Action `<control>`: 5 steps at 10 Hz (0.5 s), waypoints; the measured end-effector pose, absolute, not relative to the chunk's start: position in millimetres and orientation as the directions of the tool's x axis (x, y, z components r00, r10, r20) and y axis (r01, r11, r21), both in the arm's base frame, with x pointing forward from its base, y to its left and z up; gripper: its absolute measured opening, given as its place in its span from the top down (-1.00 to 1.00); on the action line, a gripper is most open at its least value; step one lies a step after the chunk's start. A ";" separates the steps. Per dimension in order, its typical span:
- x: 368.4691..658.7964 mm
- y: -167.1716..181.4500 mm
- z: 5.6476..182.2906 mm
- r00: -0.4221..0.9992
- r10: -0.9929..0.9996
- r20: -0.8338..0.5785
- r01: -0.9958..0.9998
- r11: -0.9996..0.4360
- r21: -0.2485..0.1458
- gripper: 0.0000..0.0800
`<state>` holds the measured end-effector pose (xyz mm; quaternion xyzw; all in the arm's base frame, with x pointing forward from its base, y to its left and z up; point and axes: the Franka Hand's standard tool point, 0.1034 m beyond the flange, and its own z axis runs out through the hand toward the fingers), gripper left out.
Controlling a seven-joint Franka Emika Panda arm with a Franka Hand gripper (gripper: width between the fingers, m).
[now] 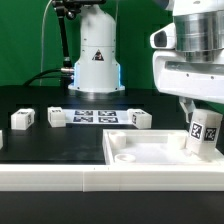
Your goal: Assemble one leg
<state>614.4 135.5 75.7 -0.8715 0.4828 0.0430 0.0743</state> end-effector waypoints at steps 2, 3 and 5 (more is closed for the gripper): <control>614.5 135.5 75.8 0.686 -0.717 -0.126 -0.728 -0.676 -0.113 -0.61; 613.7 134.3 75.8 0.777 -0.620 -0.109 -0.630 -0.768 -0.116 -0.62; 611.5 135.1 76.9 0.902 -0.425 -0.073 -0.430 -0.899 -0.087 -0.62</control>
Offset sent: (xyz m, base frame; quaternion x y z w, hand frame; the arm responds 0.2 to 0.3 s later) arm 0.0029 -0.0114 0.0006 -0.0630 0.0154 -0.3060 0.9498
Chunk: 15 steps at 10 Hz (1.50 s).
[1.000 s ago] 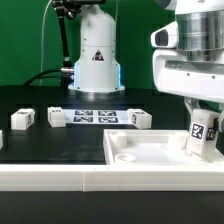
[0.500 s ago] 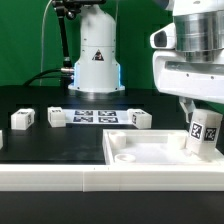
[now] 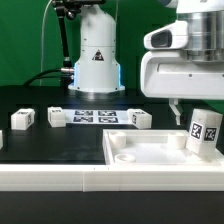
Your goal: Assemble one leg
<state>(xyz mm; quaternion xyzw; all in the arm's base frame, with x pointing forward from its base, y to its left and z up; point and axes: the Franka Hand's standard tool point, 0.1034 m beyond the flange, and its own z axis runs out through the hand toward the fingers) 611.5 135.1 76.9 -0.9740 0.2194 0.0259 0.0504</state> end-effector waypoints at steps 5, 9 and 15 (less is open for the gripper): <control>619.2 128.4 78.2 0.999 0.046 0.026 0.047 -0.998 -0.043 -0.62; 621.8 120.5 80.0 0.961 0.275 0.024 0.276 -0.960 -0.038 -0.62; 622.0 119.8 79.9 0.960 0.279 0.024 0.280 -0.959 -0.038 0.27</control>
Offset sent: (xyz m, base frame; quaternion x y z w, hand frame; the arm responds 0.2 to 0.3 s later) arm 0.0012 -0.0212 0.0039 -0.0608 0.0604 -0.2628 0.9610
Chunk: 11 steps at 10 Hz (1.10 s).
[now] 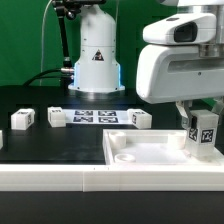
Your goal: Assemble one leg
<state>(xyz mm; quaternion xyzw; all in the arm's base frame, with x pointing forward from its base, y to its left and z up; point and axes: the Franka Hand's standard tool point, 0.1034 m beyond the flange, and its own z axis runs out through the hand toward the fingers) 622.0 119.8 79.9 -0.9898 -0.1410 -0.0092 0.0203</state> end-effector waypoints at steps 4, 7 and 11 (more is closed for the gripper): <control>621.8 120.6 79.9 0.996 0.087 0.012 0.087 -0.995 -0.047 0.27; 621.3 120.5 78.9 0.959 -0.282 0.019 -0.280 -0.958 -0.055 0.27; 622.7 119.7 78.3 0.752 -0.659 0.005 -0.657 -0.750 -0.075 0.27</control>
Offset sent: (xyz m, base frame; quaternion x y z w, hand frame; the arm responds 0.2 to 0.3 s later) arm 0.0025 0.0022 -0.0032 0.0100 -0.0433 0.2029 0.9782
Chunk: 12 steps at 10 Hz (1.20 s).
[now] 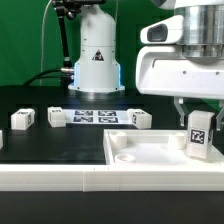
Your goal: Assemble one leg
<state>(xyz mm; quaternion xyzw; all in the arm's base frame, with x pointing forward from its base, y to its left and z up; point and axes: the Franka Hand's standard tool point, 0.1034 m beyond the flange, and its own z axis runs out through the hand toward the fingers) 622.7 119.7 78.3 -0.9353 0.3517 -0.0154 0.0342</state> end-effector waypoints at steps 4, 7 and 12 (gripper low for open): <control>622.3 120.8 78.0 0.559 -0.829 -0.019 -0.828 -0.556 -0.073 0.27; 621.8 121.1 77.1 0.560 -0.828 -0.025 -0.827 -0.557 -0.075 0.05; 621.5 123.1 79.2 0.853 -0.520 -0.027 -0.521 -0.852 -0.051 -0.62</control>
Offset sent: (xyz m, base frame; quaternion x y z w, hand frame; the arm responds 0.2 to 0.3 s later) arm -0.0010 -0.0053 0.0007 -0.0074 -0.0103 0.0776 0.9969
